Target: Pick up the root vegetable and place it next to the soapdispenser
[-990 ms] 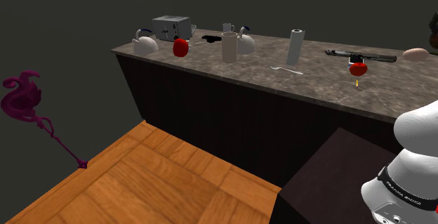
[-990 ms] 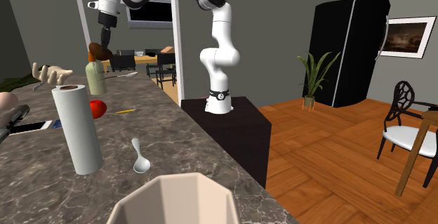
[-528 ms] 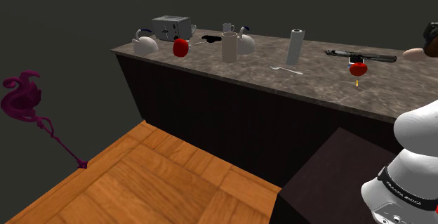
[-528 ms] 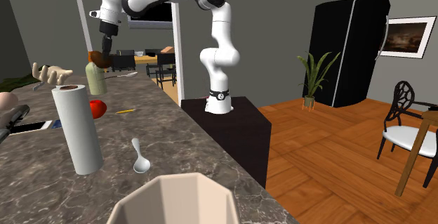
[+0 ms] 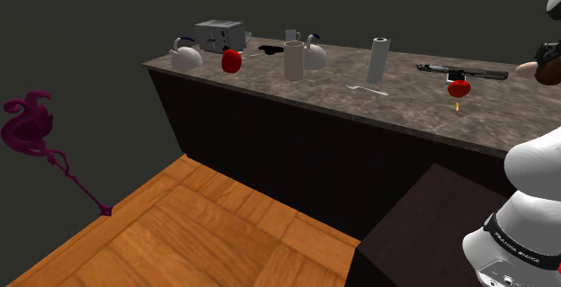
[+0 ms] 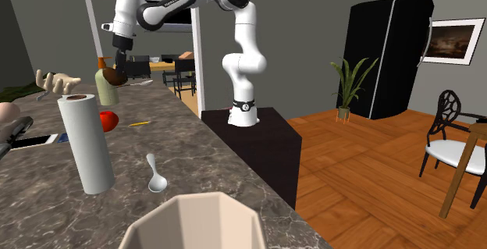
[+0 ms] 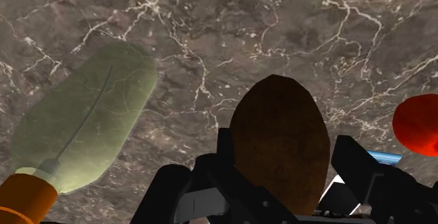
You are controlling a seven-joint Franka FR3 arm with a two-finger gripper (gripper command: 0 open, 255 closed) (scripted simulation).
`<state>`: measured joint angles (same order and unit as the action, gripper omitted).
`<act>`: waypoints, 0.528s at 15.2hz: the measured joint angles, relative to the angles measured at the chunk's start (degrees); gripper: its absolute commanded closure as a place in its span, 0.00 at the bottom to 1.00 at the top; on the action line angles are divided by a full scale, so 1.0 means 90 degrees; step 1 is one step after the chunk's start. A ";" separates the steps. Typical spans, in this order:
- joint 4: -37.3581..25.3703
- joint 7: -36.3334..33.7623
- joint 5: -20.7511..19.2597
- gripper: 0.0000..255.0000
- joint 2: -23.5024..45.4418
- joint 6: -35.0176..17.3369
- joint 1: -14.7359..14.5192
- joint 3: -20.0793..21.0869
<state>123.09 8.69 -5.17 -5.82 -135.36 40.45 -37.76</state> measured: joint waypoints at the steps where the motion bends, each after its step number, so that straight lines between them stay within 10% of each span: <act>1: 0.0043 0.0022 0.0035 1.00 0.0048 -0.0082 -0.0003 -0.0012; 8: 0.0415 0.0192 0.0282 1.00 0.0345 -0.0698 -0.0013 -0.0076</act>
<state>126.82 10.42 -2.64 -2.72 -141.64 40.33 -38.44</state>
